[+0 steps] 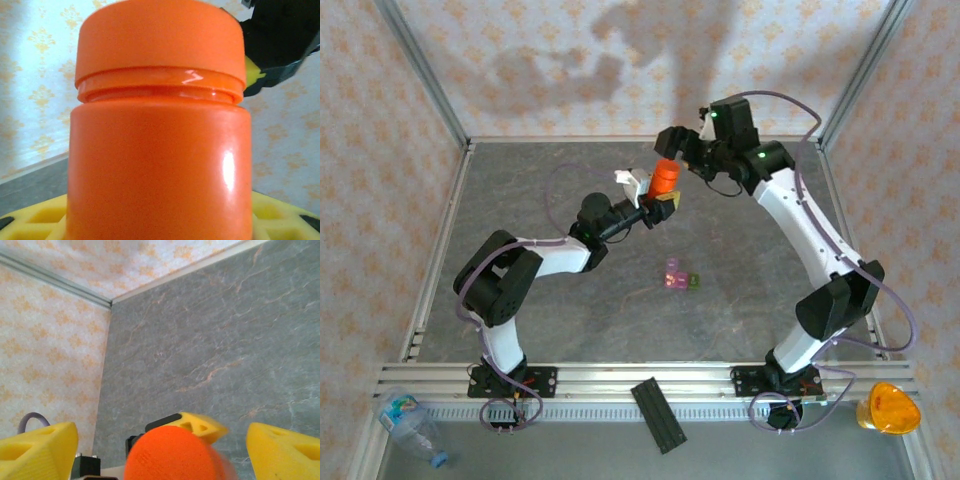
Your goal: Sort the pills into containers
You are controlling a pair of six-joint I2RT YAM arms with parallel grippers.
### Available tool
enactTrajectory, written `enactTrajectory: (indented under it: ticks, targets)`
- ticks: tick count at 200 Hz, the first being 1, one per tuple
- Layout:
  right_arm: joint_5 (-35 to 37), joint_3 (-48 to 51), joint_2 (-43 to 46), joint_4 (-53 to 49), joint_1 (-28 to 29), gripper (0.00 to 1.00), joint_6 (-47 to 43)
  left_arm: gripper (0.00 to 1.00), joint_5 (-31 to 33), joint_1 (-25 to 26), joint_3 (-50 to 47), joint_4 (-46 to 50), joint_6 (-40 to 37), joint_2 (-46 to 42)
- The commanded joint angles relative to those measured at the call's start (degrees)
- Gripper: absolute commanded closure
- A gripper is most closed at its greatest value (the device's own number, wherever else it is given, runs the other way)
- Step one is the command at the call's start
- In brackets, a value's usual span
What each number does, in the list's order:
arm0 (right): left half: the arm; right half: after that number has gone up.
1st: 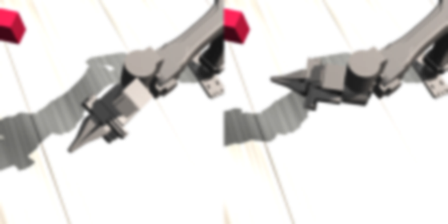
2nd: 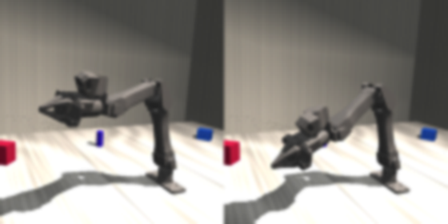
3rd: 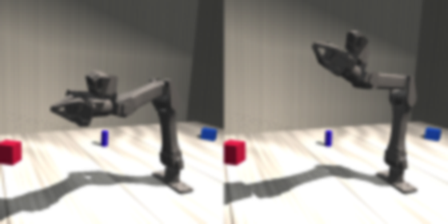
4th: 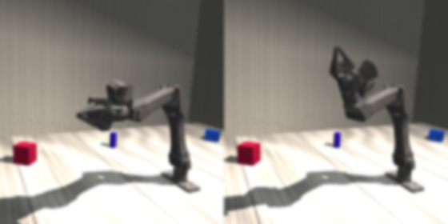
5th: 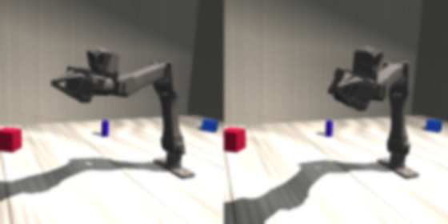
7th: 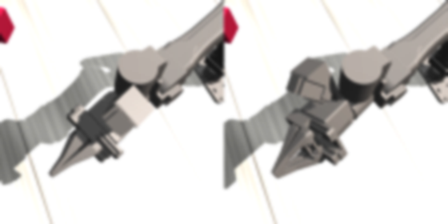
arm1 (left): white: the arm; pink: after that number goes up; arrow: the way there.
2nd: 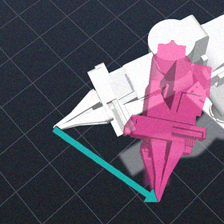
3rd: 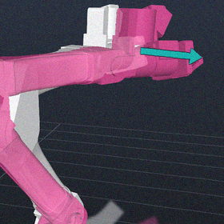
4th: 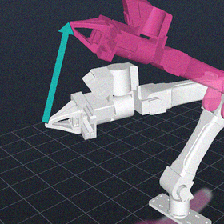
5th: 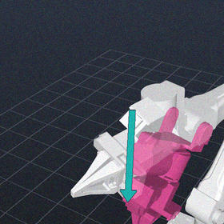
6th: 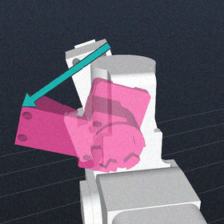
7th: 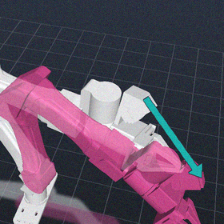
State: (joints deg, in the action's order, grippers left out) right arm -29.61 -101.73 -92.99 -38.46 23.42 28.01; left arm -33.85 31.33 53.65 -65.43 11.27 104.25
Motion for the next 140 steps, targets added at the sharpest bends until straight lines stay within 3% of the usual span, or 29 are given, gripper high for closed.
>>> enactTrajectory:
  ticks: [1,56,79,140]
  targets:
    - [-5.12,1.49,3.71,0.34,-3.04,0.14,-5.86,1.00,-10.82,-1.47,3.65,-5.24,7.23,0.45]
    - [-18.50,3.74,5.14,0.11,-4.91,0.17,-21.72,1.00,-22.83,-2.50,9.18,-6.26,18.40,3.04]
    - [-21.85,3.40,4.78,0.32,-4.92,0.19,-22.52,1.00,-23.98,-2.50,9.63,-6.37,19.05,3.46]
    - [-22.16,3.44,3.94,-1.35,-4.93,0.25,-23.21,1.00,-24.44,-2.50,9.90,-6.38,20.68,3.73]
